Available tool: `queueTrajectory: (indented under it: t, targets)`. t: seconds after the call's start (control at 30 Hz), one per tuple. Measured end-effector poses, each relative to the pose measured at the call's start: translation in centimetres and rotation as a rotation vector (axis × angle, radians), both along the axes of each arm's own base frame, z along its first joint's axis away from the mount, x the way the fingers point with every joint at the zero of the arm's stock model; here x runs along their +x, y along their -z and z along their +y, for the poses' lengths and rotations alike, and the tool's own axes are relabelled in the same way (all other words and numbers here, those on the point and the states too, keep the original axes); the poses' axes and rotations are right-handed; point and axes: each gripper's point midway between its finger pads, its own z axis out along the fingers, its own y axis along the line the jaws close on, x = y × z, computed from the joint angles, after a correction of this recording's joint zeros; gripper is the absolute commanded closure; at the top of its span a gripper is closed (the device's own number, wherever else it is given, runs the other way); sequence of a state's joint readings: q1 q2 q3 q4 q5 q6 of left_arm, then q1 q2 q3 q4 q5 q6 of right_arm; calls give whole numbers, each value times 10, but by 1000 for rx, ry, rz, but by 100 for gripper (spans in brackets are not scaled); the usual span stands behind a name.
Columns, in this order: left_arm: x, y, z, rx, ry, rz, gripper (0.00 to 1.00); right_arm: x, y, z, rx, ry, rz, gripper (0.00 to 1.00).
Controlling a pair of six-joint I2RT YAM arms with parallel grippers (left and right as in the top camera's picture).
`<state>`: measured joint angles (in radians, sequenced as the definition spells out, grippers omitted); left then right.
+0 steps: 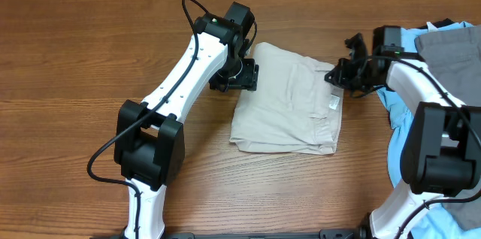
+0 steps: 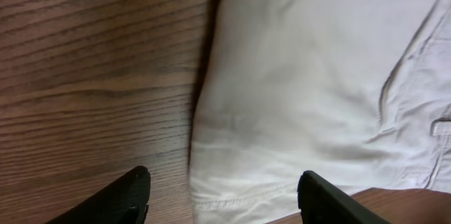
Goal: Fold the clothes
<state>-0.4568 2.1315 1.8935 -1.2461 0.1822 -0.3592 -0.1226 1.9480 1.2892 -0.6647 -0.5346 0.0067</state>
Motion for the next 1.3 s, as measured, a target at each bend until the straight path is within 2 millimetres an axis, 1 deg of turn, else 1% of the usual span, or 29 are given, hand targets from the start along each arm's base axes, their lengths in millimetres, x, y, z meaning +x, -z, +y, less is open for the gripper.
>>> queueTrajectory:
  t: [0.13, 0.27, 0.43, 0.53, 0.57, 0.6, 0.63, 0.67, 0.7, 0.73, 0.77, 0.8, 0.87, 0.9, 0.93, 1.0, 1.1, 1.17, 1.23, 1.3]
  targets:
    - [0, 0, 0, 0, 0, 0, 30, 2, 0, -14, -12, 31, 0, 96]
    - [0, 0, 0, 0, 0, 0, 32, 2, 3, -15, -46, 33, 3, 95]
    - [0, 0, 0, 0, 0, 0, 32, -2, 9, -16, -102, 50, 36, 67]
    - [1, -2, -1, -5, 0, -9, 31, -12, 4, -22, -94, 97, 108, 55]
    - [3, -5, -2, -13, 1, -21, 34, -14, -4, -27, -86, 118, 125, 55]
    - [4, -8, -3, -22, 1, -31, 37, -15, -12, -30, -79, 127, 127, 55]
    - [7, -13, -7, -41, 2, -50, 40, -14, -25, -34, -66, 143, 124, 55]
    - [9, -16, -10, -58, 5, -65, 45, -14, -38, -37, -52, 154, 119, 58]
    - [11, -21, -14, -79, 9, -83, 55, -16, -56, -38, -31, 162, 110, 75]
    - [14, -24, -19, -99, 14, -99, 68, -20, -67, -37, -14, 165, 108, 94]
    - [16, -27, -26, -121, 23, -117, 85, -28, -82, -33, 12, 163, 116, 96]
    - [18, -29, -33, -143, 38, -135, 96, -39, -95, -27, 38, 156, 135, 96]
    - [24, -33, -49, -185, 58, -177, 96, -62, -108, -13, 78, 133, 195, 96]
    - [26, -35, -58, -206, 68, -198, 96, -69, -109, -7, 89, 122, 220, 96]
    - [29, -38, -68, -229, 79, -224, 96, -77, -109, -1, 100, 107, 249, 96]
    - [33, -45, -87, -274, 103, -275, 96, -89, -101, 9, 117, 80, 299, 96]
    - [36, -55, -113, -341, 133, -328, 96, -106, -75, 20, 134, 54, 359, 96]
    - [37, -58, -127, -381, 152, -352, 96, -116, -53, 23, 140, 51, 385, 96]
    - [40, -53, -137, -404, 153, -354, 96, -124, -31, 24, 146, 56, 393, 96]
    - [43, -41, -145, -418, 148, -347, 96, -132, -10, 25, 149, 69, 400, 96]
